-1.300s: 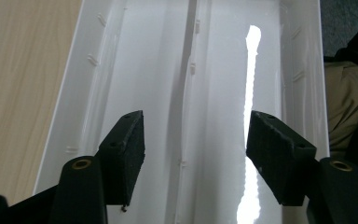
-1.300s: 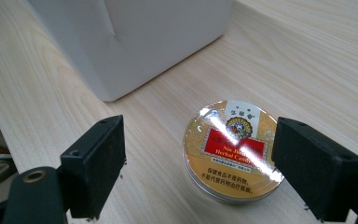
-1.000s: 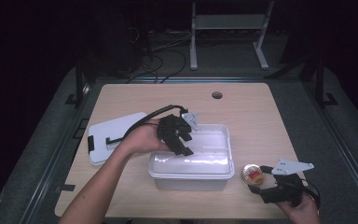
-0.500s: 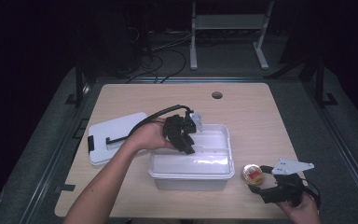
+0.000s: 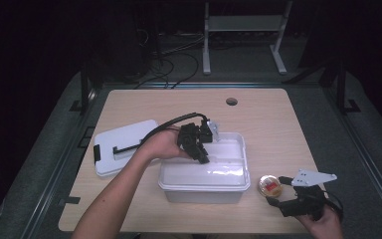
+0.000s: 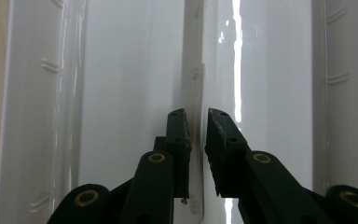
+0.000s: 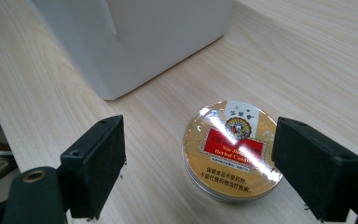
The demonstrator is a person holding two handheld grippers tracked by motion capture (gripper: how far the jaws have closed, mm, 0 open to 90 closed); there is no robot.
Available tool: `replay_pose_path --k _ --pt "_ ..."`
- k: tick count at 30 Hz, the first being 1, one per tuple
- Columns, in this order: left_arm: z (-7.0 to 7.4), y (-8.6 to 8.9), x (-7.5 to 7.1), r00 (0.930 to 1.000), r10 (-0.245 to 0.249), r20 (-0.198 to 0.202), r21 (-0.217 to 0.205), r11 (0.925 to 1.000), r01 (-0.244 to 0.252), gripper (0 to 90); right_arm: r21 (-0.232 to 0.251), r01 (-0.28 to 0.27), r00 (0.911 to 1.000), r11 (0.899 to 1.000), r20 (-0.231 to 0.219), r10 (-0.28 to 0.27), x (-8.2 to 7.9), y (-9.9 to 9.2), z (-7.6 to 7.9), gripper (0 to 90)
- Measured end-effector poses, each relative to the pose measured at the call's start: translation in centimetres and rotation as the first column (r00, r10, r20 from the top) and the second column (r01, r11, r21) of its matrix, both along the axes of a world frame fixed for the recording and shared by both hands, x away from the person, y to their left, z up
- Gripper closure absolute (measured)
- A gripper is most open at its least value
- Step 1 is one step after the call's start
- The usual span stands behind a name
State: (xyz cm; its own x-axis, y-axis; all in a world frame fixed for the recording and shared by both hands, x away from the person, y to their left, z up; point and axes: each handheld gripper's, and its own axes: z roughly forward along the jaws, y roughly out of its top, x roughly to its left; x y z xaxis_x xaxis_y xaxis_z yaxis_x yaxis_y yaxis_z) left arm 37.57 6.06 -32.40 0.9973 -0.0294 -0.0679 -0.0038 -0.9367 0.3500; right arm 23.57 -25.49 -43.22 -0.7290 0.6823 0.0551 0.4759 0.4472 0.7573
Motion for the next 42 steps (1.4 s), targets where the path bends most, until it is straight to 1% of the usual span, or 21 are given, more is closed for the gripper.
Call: replay_pose_path --k 4,5,6,12,19,25,30,31,32,33,34,35,36,37,38,39,40,41,42 --pt "0.1 -0.2 -0.1 0.9999 -0.016 0.001 0.007 0.9999 0.016 86.7 0.001 0.001 1.0 1.0 0.0 -0.001 0.0 0.0 0.0 17.0" --pt "0.2 -0.2 -0.1 0.9998 -0.016 0.011 0.008 0.9998 0.016 87.5 0.002 0.002 1.0 1.0 0.001 -0.002 0.0 -0.1 0.0 17.0" --pt "0.2 -0.3 -0.2 0.9998 -0.016 0.011 0.01 0.9998 0.016 88.5 0.002 0.002 1.0 1.0 0.001 -0.002 0.0 -0.1 0.0 17.0" --pt "0.2 -0.3 -0.1 0.9998 -0.021 0.008 0.018 0.9996 0.021 89.1 0.005 0.003 1.0 1.0 0.006 -0.003 0.0 -0.2 0.0 17.0" --pt "0.3 -0.3 -0.1 0.9999 -0.015 0.002 0.014 0.9998 0.015 89.1 0.006 0.005 1.0 1.0 0.006 -0.005 0.0 -0.2 0.0 17.0" --pt "0.7 -0.3 -0.2 0.9997 -0.021 0.013 0.015 0.9997 0.021 89.2 0.005 0.005 1.0 1.0 0.007 -0.005 0.0 -0.2 0.1 17.0" --pt "1.3 -0.1 -0.3 0.9997 -0.016 0.016 -0.002 0.9999 0.016 89.2 0.005 0.004 1.0 1.0 0.008 -0.004 0.0 -0.2 0.1 17.0" --pt "1.8 0.1 -0.3 0.9996 -0.02 0.018 -0.018 0.9996 0.02 89.2 0.004 0.003 1.0 1.0 0.008 -0.003 0.0 -0.2 0.0 17.0" --pt "2.1 0.3 -0.4 0.9998 -0.017 0.012 -0.035 0.9992 0.018 89.2 0.004 0.003 1.0 1.0 0.008 -0.003 0.0 -0.2 0.0 16.9" --pt "2.1 0.3 -0.4 0.9998 -0.017 0.012 -0.035 0.9992 0.018 89.2 0.004 0.003 1.0 1.0 0.008 -0.003 0.0 -0.2 0.0 16.9" --pt "2.5 0.5 -0.5 0.9999 -0.017 0.004 -0.062 0.9979 0.017 89.2 0.004 0.003 1.0 1.0 0.008 -0.003 0.0 -0.2 0.0 16.9" --pt "3.3 0.9 -0.7 0.9999 -0.015 0.004 -0.086 0.9962 0.015 89.1 0.003 0.004 1.0 1.0 0.006 -0.004 0.0 -0.1 0.0 16.7" --pt "3.7 1.2 -0.9 0.9998 -0.016 0.007 -0.098 0.995 0.017 89.2 0.003 0.005 1.0 1.0 0.006 -0.005 -0.1 -0.1 0.0 16.6" --pt "4.2 1.5 -1.0 0.9998 -0.016 0.015 -0.105 0.9943 0.018 89.1 0.003 0.005 1.0 1.0 0.006 -0.005 -0.1 -0.1 0.0 16.6" --pt "4.2 1.5 -1.0 0.9998 -0.016 0.015 -0.105 0.9943 0.018 89.2 0.003 0.005 1.0 1.0 0.006 -0.005 -0.1 -0.1 0.0 16.6" --pt "4.6 1.8 -1.2 0.9997 -0.015 0.017 -0.111 0.9937 0.017 89.2 0.001 0.007 1.0 1.0 0.005 -0.007 -0.1 0.0 0.0 16.6" --pt "5.3 2.6 -1.5 0.9995 -0.011 0.028 -0.117 0.993 0.014 89.2 0.001 0.007 1.0 1.0 0.004 -0.007 -0.1 0.0 0.0 16.5" --pt "5.7 3.1 -1.7 0.9993 -0.008 0.036 -0.117 0.993 0.013 89.1 0.0 0.008 1.0 1.0 0.003 -0.008 -0.1 0.0 0.0 16.5" --pt "5.7 3.1 -1.7 0.9993 -0.008 0.036 -0.117 0.993 0.013 89.2 0.0 0.008 1.0 1.0 0.003 -0.008 -0.1 0.0 0.0 16.5"
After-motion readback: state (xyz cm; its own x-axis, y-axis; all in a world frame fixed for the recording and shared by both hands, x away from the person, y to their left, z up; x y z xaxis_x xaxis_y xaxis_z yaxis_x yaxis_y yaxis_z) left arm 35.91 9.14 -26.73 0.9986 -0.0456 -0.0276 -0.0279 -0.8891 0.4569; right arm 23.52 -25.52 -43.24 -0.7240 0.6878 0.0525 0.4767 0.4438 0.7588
